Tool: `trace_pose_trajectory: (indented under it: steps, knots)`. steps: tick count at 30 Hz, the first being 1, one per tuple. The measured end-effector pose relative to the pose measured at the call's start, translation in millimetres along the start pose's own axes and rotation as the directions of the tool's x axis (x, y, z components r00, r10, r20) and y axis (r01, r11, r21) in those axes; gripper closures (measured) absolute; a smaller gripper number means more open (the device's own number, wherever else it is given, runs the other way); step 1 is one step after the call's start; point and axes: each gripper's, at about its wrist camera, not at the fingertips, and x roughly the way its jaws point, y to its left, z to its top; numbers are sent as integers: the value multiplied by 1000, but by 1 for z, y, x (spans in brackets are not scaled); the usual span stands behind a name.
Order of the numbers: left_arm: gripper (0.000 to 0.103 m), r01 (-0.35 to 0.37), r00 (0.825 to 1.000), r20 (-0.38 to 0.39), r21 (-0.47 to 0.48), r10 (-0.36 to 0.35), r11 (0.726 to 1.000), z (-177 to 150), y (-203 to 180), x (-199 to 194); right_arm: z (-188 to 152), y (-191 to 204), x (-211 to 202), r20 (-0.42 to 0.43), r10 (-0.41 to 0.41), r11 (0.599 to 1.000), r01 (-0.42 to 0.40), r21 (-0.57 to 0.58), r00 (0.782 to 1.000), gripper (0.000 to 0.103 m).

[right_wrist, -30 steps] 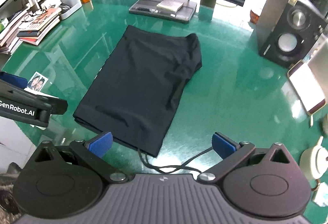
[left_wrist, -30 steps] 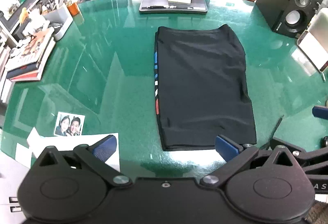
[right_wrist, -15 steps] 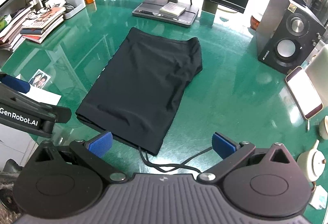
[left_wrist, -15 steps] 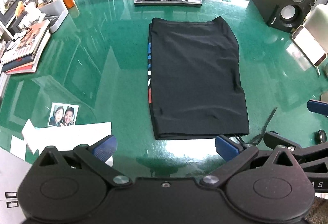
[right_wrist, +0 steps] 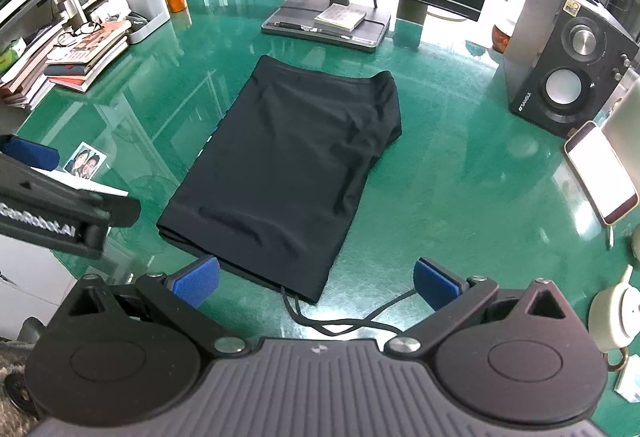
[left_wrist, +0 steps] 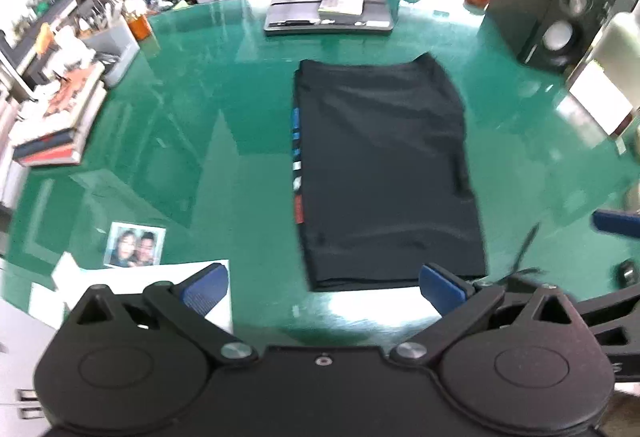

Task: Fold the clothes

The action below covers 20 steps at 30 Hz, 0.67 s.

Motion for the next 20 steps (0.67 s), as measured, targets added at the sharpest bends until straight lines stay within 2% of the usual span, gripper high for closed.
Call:
trace_pose_trajectory:
  steps: [5, 9, 20]
  knots:
    - [1, 24, 999, -24, -22, -25, 999, 1, 4, 2, 0, 1, 1, -6, 5, 1000, -5, 0, 1000, 0]
    - [1, 17, 1000, -12, -7, -17, 1000, 1, 1, 1, 1, 2, 3, -12, 9, 1000, -9, -1, 1000, 0]
    - [1, 3, 999, -51, 1, -3, 1000, 3, -3, 8, 2, -1, 6, -21, 17, 1000, -17, 9, 1000, 0]
